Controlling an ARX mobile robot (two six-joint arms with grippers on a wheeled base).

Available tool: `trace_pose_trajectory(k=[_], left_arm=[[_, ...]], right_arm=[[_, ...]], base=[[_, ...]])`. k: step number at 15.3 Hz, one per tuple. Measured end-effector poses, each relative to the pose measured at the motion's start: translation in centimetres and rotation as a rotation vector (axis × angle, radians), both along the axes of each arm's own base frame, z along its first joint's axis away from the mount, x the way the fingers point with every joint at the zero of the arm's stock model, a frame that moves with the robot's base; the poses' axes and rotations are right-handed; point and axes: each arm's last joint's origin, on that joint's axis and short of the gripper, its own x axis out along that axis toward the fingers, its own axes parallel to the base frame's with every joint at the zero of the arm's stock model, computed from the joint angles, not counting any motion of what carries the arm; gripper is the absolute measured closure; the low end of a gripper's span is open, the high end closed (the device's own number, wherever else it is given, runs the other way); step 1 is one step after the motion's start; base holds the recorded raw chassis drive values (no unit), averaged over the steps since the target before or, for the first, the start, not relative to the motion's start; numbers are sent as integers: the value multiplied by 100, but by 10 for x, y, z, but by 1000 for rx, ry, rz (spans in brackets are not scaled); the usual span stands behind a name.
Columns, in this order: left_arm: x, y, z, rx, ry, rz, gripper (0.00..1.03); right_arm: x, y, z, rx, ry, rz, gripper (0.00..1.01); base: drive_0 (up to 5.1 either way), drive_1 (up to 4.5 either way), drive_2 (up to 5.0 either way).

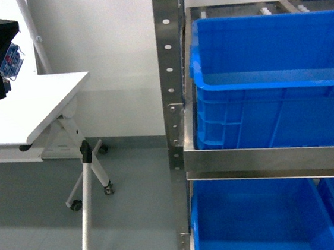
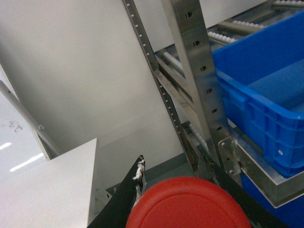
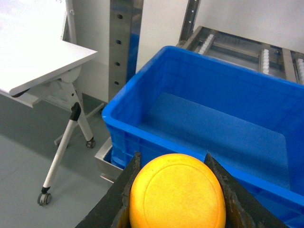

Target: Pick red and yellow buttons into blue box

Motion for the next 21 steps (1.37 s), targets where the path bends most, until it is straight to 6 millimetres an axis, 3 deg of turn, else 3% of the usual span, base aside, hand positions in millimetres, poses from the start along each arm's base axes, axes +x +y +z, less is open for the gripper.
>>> trace_pose_trajectory(k=[21], left_arm=[[0,0,0,0,-1,-1,74]], right_arm=[[0,0,0,0,0,0,68]], base=[[451,-220,-220]])
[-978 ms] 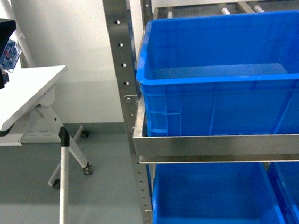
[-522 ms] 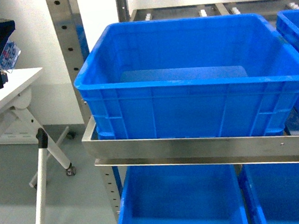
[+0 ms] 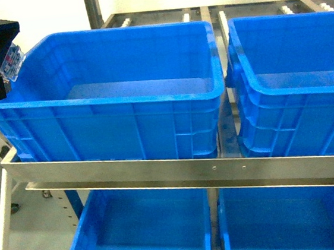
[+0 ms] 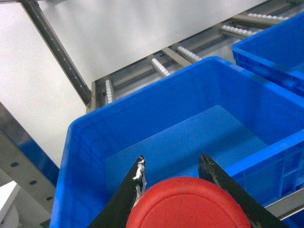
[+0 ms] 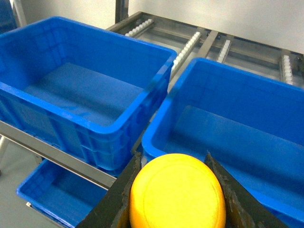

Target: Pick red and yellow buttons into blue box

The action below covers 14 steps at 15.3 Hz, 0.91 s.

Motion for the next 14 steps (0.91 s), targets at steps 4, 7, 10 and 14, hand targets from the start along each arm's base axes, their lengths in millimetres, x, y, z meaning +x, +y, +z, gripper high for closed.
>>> trace_pose_trajectory(k=[4,7,10,14], left_arm=[[0,0,0,0,1,0,74],[0,0,0,0,1,1,74],[0,0,-1,0,2,0,74],[0,0,0,0,0,0,74]], right_arm=[[0,0,0,0,1,0,68],[0,0,0,0,-2,0,68],[0,0,0,0,1,0,68],[0,0,0,0,0,0,68]], base=[[443,-216,-216],[442,-214,-214],[452,-201,-201],[432,-201,-201]])
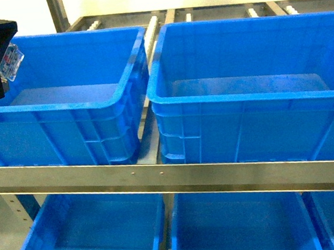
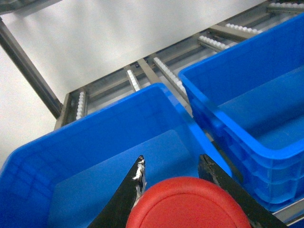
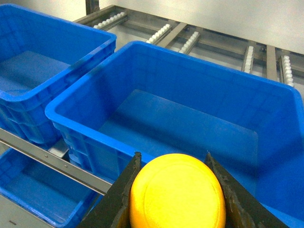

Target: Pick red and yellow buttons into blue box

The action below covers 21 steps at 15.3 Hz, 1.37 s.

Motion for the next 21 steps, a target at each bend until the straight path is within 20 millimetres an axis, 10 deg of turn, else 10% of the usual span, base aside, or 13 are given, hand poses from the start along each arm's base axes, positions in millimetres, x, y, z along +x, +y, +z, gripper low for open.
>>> trace_pose_trajectory(k=[21], left_arm=[[0,2,-2,1,14,16,74]], right_arm=[[1,-1,-1,-1,6,-3,68]], base=[[69,74,-136]])
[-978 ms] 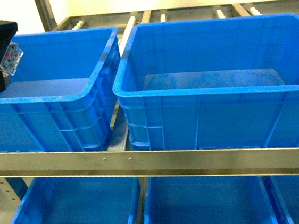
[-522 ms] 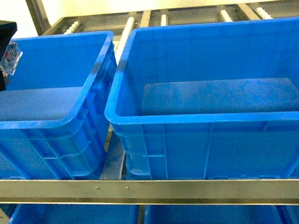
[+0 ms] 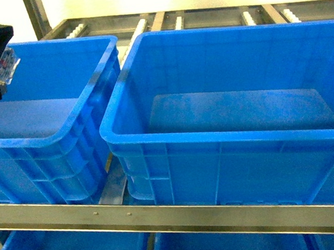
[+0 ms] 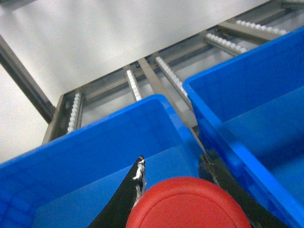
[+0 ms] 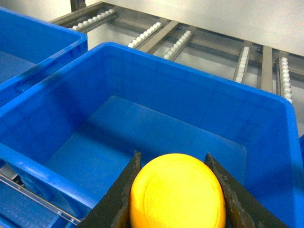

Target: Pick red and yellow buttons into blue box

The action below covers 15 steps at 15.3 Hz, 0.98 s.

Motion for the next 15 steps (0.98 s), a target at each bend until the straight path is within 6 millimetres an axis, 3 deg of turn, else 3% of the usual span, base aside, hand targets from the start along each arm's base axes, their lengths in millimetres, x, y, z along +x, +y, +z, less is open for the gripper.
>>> trace_pose_trajectory(k=[12,15], left_arm=[[-1,-2,2,-1,-13,-13,74],[-1,-3,2,-1,-13,-17,74]], right_arm=[[2,1,1,3,-17,10,68],[47,11,6,-36,-64,58,68]], base=[[0,0,0],[0,0,0]])
